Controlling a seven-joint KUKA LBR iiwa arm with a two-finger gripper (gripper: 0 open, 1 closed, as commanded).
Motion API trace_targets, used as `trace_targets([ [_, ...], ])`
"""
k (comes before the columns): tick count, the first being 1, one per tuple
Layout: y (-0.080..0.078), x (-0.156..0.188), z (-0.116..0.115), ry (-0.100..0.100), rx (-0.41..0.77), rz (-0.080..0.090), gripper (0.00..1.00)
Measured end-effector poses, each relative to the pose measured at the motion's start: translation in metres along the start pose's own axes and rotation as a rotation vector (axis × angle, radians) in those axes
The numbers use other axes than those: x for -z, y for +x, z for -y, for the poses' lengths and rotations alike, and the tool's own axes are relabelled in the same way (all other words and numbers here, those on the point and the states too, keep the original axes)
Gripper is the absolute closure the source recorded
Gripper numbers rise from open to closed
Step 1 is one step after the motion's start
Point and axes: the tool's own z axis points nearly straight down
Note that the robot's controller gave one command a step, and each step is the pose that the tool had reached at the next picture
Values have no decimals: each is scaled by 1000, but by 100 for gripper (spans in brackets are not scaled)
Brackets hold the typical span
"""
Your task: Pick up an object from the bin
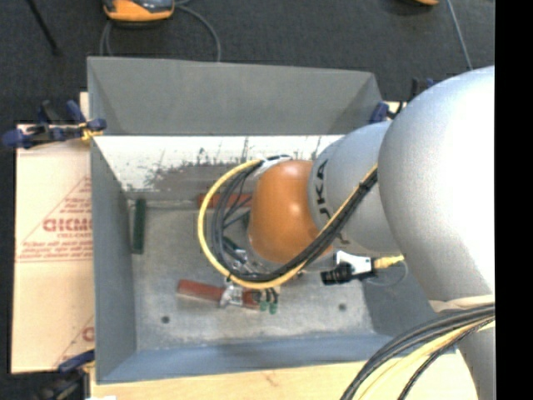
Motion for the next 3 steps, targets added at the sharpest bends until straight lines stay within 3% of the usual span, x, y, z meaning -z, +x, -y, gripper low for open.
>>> trace_targets([
  [2, 4, 23, 2, 5, 1, -12, 100],
  [3, 1, 44, 1, 1, 2, -2, 100],
])
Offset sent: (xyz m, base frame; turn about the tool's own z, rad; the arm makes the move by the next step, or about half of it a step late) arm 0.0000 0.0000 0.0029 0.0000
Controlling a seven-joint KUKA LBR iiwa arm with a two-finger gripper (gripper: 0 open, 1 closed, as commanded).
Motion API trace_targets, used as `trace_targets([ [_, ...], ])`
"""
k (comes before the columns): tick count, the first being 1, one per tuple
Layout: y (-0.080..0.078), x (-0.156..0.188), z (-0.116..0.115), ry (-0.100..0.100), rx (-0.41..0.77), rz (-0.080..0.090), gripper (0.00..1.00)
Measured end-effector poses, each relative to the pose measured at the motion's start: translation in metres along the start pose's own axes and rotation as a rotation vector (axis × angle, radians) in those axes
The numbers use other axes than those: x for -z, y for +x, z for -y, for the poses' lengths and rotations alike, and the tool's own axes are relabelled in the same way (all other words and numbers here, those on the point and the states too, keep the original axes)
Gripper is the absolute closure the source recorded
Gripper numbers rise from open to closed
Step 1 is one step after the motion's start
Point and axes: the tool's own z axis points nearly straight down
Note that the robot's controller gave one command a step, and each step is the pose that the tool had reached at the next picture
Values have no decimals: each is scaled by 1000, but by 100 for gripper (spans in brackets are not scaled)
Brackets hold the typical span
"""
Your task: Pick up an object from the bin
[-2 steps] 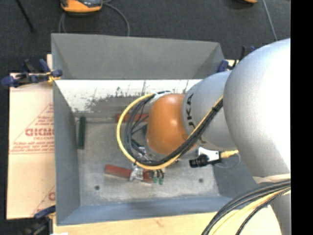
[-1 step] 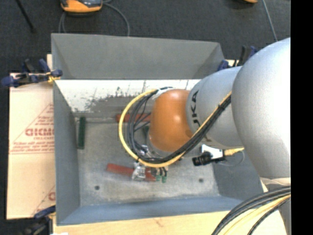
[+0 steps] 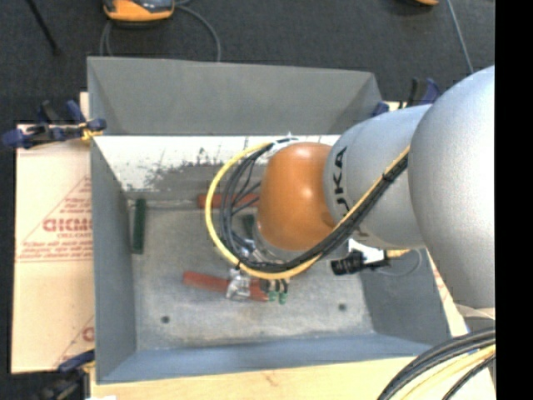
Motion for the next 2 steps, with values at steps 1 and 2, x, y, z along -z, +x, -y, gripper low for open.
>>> trace_targets([
  [1, -1, 9, 0, -2, 0, 5, 100],
  [2, 0, 16, 0, 0, 1, -1, 100],
])
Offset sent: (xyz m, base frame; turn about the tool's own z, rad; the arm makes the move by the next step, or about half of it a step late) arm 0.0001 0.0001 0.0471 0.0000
